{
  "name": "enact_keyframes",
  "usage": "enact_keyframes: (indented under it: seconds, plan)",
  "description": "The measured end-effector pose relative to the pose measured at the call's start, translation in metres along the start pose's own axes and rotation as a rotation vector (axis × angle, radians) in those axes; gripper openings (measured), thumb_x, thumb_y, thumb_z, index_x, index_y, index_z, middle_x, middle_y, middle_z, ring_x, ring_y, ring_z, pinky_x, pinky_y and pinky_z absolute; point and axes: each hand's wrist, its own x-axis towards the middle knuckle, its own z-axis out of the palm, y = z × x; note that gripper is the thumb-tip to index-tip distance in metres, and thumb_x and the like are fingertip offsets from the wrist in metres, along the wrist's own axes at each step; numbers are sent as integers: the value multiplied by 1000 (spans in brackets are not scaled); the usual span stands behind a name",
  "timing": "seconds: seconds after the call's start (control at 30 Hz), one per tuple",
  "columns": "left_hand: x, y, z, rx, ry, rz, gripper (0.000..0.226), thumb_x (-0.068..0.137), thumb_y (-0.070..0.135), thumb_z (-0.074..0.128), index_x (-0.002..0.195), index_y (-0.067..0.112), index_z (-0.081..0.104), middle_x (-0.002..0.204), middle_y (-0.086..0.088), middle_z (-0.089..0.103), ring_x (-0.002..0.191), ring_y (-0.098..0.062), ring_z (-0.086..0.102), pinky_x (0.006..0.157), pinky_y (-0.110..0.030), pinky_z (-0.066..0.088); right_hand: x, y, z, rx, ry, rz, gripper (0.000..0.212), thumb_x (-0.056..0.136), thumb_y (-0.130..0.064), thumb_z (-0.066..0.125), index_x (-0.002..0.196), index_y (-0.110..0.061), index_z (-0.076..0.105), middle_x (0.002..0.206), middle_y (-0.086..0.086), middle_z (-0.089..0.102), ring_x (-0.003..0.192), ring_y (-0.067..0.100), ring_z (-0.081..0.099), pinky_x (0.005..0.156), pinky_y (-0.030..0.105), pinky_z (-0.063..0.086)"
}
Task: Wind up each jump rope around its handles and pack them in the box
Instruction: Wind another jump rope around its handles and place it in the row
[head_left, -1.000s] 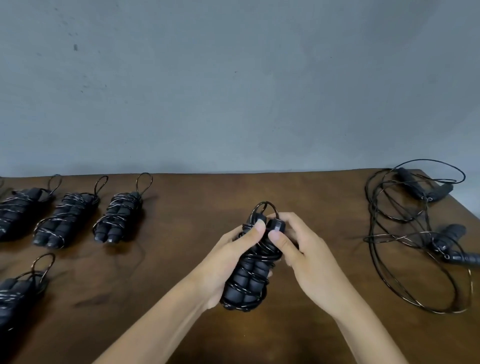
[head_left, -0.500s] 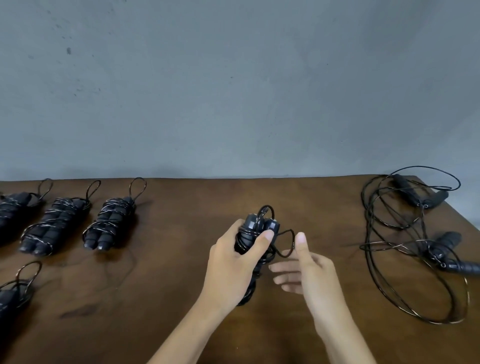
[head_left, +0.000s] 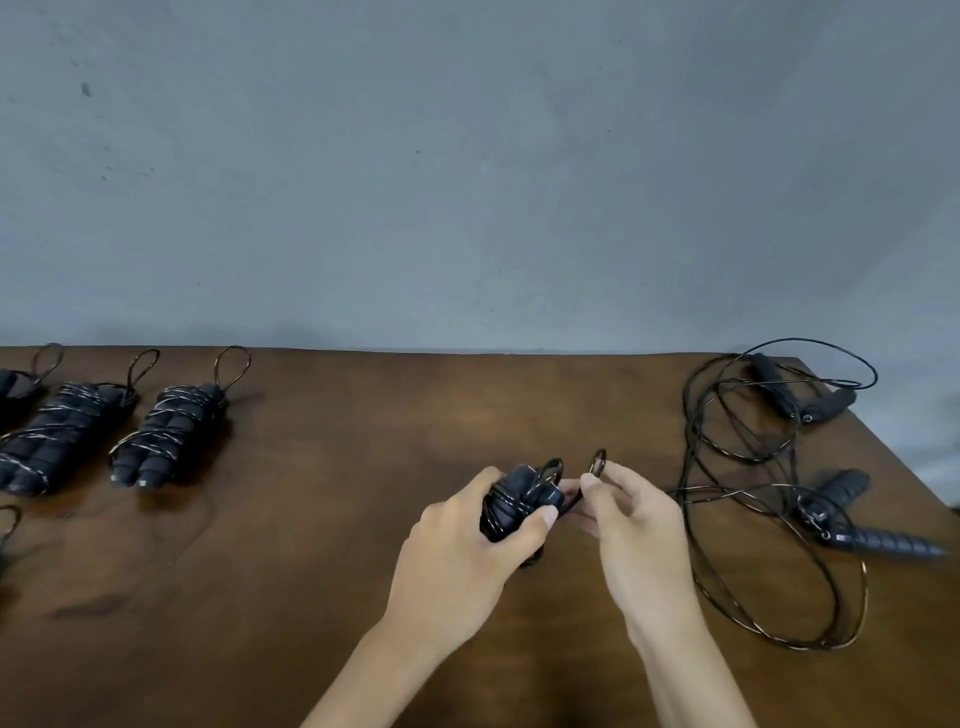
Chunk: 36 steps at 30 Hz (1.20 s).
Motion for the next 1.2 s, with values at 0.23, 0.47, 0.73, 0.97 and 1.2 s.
enact_keyframes:
  seconds: [0.23, 0.47, 0.73, 0.97, 1.2]
  plan:
    - [-13, 21, 36, 12, 32, -90, 47, 80, 79, 51, 91, 34, 60, 73, 10, 67, 65, -11, 65, 68, -44, 58, -6, 14, -30, -415, -12, -293, 44, 108, -27, 35, 150, -20, 47, 105, -8, 66, 108, 9, 60, 102, 20, 43]
    - [-25, 37, 62, 23, 62, -145, 33, 90, 69, 56, 96, 37, 61, 79, 13, 72, 70, -7, 68, 73, -40, 60, -17, 19, -68, -671, -189, -435, 69, 98, 4, 56, 157, -21, 33, 104, -11, 51, 89, 2, 53, 74, -1, 37]
    - [-47, 58, 89, 282, 88, -130, 34, 93, 71, 49, 99, 37, 50, 72, 11, 64, 62, -9, 63, 54, -22, 40, -22, 16, -106, -871, -312, -500, 79, 100, -3, 55, 163, -25, 12, 137, -4, 51, 121, 10, 53, 98, 18, 45]
    - [-57, 65, 102, 390, 46, -162, 36, 95, 70, 49, 95, 34, 47, 74, 8, 64, 65, -12, 65, 62, -29, 53, -23, 30, -130, -737, -394, -447, 83, 99, -3, 57, 160, -37, 12, 150, -10, 48, 133, 1, 49, 107, 15, 39]
    - [-73, 73, 116, 550, -64, -112, 40, 96, 72, 44, 107, 34, 47, 80, 10, 63, 67, -11, 60, 57, -23, 42, -16, 47, -146, -698, -416, -554, 73, 101, -8, 56, 157, -43, 23, 124, -18, 59, 124, -1, 54, 89, 5, 37]
